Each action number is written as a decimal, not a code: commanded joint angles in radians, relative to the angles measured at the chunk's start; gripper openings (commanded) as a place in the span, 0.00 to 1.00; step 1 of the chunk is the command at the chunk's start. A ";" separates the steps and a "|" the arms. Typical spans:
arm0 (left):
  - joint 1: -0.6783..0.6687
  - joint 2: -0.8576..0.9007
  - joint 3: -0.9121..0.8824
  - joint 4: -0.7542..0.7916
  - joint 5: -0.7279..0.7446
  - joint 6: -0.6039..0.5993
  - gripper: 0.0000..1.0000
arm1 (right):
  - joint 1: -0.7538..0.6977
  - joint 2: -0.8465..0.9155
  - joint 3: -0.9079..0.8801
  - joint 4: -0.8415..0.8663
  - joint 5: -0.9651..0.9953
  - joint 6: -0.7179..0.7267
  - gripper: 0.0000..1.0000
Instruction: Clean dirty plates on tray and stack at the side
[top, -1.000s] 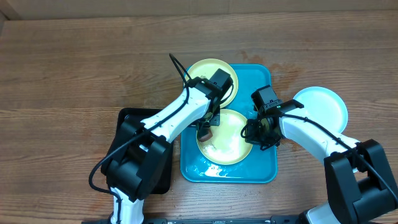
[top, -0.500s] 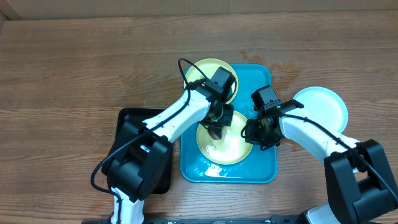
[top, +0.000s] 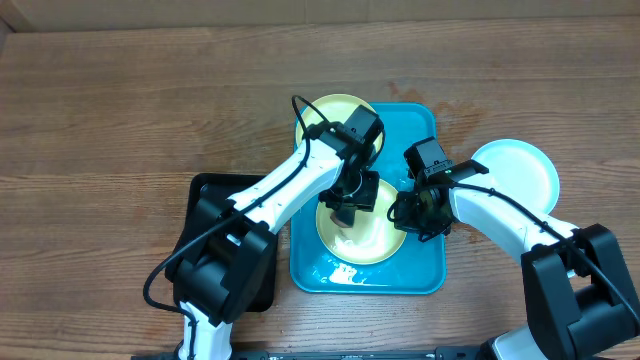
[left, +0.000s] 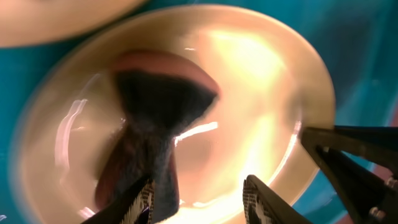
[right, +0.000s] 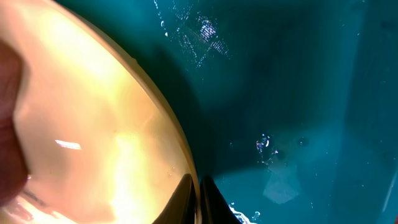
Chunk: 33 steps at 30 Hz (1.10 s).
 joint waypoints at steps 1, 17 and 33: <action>0.001 0.014 0.058 -0.039 -0.166 0.022 0.46 | -0.005 0.009 -0.018 -0.012 0.103 0.008 0.04; -0.023 0.032 -0.080 0.129 -0.154 0.022 0.10 | -0.005 0.009 -0.018 -0.010 0.103 0.008 0.04; 0.018 0.032 -0.079 0.072 -0.043 -0.069 0.43 | -0.005 0.009 -0.018 -0.016 0.103 0.008 0.04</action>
